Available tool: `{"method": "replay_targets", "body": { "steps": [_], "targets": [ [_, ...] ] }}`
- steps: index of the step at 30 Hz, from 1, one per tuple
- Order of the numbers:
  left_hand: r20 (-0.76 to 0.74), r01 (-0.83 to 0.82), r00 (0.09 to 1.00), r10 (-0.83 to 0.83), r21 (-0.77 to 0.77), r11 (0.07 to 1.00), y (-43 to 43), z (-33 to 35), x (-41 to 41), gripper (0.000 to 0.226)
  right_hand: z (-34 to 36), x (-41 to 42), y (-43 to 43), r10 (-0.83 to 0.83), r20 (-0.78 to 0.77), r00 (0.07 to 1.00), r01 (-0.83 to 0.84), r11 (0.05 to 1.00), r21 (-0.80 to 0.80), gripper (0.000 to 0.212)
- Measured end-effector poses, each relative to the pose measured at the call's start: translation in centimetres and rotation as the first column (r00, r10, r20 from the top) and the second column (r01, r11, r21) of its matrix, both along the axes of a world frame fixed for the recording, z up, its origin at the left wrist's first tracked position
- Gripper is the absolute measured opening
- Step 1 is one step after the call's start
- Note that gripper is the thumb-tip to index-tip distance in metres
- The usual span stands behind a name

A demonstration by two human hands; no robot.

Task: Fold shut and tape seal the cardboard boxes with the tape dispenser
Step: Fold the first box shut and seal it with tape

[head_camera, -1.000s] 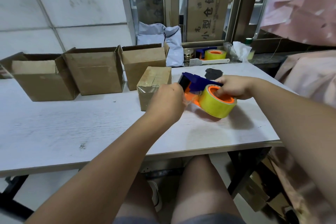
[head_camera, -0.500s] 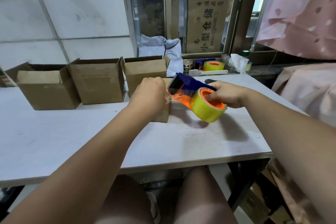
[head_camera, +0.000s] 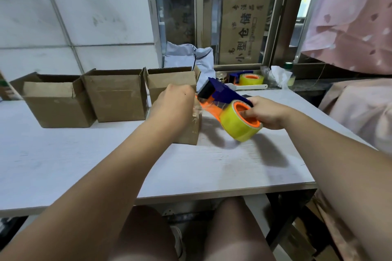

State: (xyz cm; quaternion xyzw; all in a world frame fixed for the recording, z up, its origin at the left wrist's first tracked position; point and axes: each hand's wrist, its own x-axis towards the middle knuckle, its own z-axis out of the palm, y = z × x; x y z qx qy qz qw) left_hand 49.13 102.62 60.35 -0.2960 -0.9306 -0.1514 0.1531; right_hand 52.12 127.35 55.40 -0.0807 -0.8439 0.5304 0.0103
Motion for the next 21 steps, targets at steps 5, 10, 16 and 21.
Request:
{"method": "replay_targets", "body": {
  "steps": [5, 10, 16, 21],
  "targets": [
    [0.039, 0.018, 0.999, -0.021, 0.079, 0.997, -1.6, 1.4, -0.6, 0.022, 0.6, 0.8, 0.7, -0.051, 0.013, 0.999, 0.052, 0.997, -0.064, 0.024],
    [0.035, 0.097, 0.994, -0.101, 0.083, 0.992, -1.6, 1.6, -0.1, 0.036, 0.1, 0.8, 0.9, -0.115, -0.011, 0.993, 0.113, 0.986, -0.122, 0.021],
    [0.027, 0.09, 0.995, -0.092, 0.054, 0.994, -1.5, 2.3, -0.5, 0.029, -0.1, 0.5, 1.0, -0.105, -0.006, 0.995, 0.103, 0.989, -0.105, 0.021],
    [0.009, 0.051, 0.999, -0.051, 0.029, 0.998, -1.3, 2.2, -0.7, 0.027, -0.1, 0.9, 1.2, -0.116, 0.033, 0.993, 0.119, 0.982, -0.145, 0.019]
  ]
}}
